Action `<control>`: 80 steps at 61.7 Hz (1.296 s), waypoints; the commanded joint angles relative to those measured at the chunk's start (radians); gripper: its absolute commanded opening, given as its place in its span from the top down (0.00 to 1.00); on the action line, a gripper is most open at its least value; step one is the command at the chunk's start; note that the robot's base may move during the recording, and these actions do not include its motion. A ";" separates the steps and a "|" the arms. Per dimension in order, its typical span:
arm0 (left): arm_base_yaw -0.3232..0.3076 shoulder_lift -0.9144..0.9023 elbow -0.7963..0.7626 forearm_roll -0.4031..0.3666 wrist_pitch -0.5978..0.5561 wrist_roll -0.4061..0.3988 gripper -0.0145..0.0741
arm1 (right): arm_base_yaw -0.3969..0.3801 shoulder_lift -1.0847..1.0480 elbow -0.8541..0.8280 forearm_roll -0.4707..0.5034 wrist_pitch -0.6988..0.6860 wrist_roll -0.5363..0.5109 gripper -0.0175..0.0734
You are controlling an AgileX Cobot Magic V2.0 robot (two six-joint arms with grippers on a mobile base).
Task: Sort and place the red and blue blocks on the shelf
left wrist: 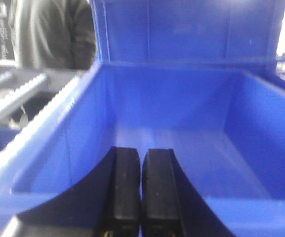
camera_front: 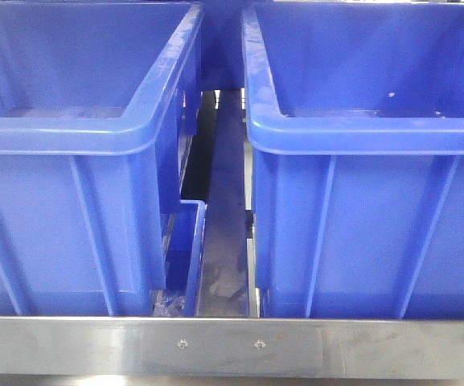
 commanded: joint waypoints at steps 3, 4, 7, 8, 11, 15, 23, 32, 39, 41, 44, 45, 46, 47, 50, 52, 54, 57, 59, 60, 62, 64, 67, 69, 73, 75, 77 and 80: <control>-0.008 -0.018 0.025 -0.007 -0.053 -0.011 0.70 | -0.002 -0.020 -0.025 -0.010 -0.097 -0.003 0.76; -0.008 -0.018 0.025 -0.007 -0.053 -0.011 0.70 | -0.002 -0.020 -0.025 -0.010 -0.097 -0.003 0.76; -0.008 -0.018 0.025 -0.007 -0.053 -0.011 0.70 | -0.002 -0.020 -0.025 -0.010 -0.097 -0.003 0.76; -0.008 -0.018 0.025 -0.007 -0.051 -0.011 0.70 | -0.002 -0.020 -0.025 -0.010 -0.097 -0.003 0.76; -0.008 -0.018 0.025 -0.007 -0.044 -0.011 0.70 | -0.002 -0.020 -0.025 -0.010 -0.097 -0.003 0.76; -0.006 -0.018 0.025 -0.024 -0.028 -0.011 0.70 | -0.002 -0.020 -0.025 -0.010 -0.097 -0.003 0.76; -0.006 -0.018 0.025 -0.024 -0.023 -0.011 0.70 | -0.002 -0.020 -0.025 -0.010 -0.097 -0.003 0.76; -0.006 -0.018 0.025 -0.024 -0.023 -0.011 0.70 | -0.002 -0.020 -0.025 -0.010 -0.097 -0.003 0.76; -0.006 -0.018 0.025 -0.020 -0.023 -0.011 0.70 | -0.002 -0.020 -0.025 -0.010 -0.097 -0.003 0.76; -0.006 -0.018 0.025 -0.014 -0.023 -0.011 0.70 | -0.002 -0.020 -0.025 -0.010 -0.097 -0.003 0.76; -0.006 -0.018 0.025 0.004 -0.023 -0.011 0.70 | -0.002 -0.020 -0.025 -0.010 -0.097 -0.003 0.76; -0.006 -0.018 0.025 0.011 -0.023 -0.011 0.70 | -0.002 -0.020 -0.025 -0.010 -0.097 -0.003 0.76; -0.006 -0.018 0.025 0.016 -0.023 -0.011 0.70 | -0.002 -0.020 -0.025 -0.010 -0.097 -0.003 0.76; -0.006 -0.018 0.025 0.023 -0.023 -0.011 0.70 | -0.002 -0.020 -0.025 -0.010 -0.097 -0.003 0.76; -0.006 -0.018 0.025 0.026 -0.023 -0.011 0.70 | -0.002 -0.020 -0.025 -0.010 -0.097 -0.003 0.76; -0.006 -0.018 0.025 0.026 -0.023 -0.011 0.70 | -0.002 -0.020 -0.025 -0.010 -0.097 -0.003 0.76; -0.006 -0.018 0.025 0.026 -0.023 -0.011 0.70 | -0.002 -0.020 -0.025 -0.010 -0.097 -0.003 0.76; -0.006 -0.018 0.025 0.026 -0.023 -0.011 0.70 | -0.002 -0.020 -0.025 -0.010 -0.097 -0.003 0.76; -0.006 -0.018 0.025 0.026 -0.023 -0.011 0.70 | -0.002 -0.020 -0.025 -0.010 -0.097 -0.003 0.76; -0.006 -0.018 0.025 0.026 -0.023 -0.011 0.70 | -0.002 -0.020 -0.025 -0.010 -0.097 -0.003 0.76; -0.006 -0.018 0.025 0.026 -0.023 -0.011 0.70 | -0.002 -0.020 -0.025 -0.010 -0.097 -0.003 0.76; -0.006 -0.018 0.025 0.026 -0.023 -0.011 0.70 | -0.002 -0.020 -0.025 -0.010 -0.097 -0.003 0.76; -0.006 -0.018 0.025 0.026 -0.023 -0.011 0.70 | -0.002 -0.020 -0.025 -0.010 -0.097 -0.003 0.76; -0.006 -0.018 0.025 0.026 -0.023 -0.011 0.70 | -0.002 -0.020 -0.025 -0.010 -0.097 -0.003 0.76; -0.006 -0.018 0.025 0.026 -0.023 -0.011 0.70 | -0.002 -0.020 -0.025 -0.010 -0.097 -0.003 0.76; -0.006 -0.018 0.025 0.024 -0.023 -0.011 0.70 | -0.002 -0.020 -0.025 -0.010 -0.097 -0.003 0.76; -0.006 -0.018 0.025 0.024 -0.023 -0.011 0.70 | -0.002 -0.020 -0.025 -0.010 -0.097 -0.003 0.76; -0.006 -0.018 0.025 0.024 -0.023 -0.011 0.70 | -0.002 -0.020 -0.025 -0.010 -0.097 -0.003 0.76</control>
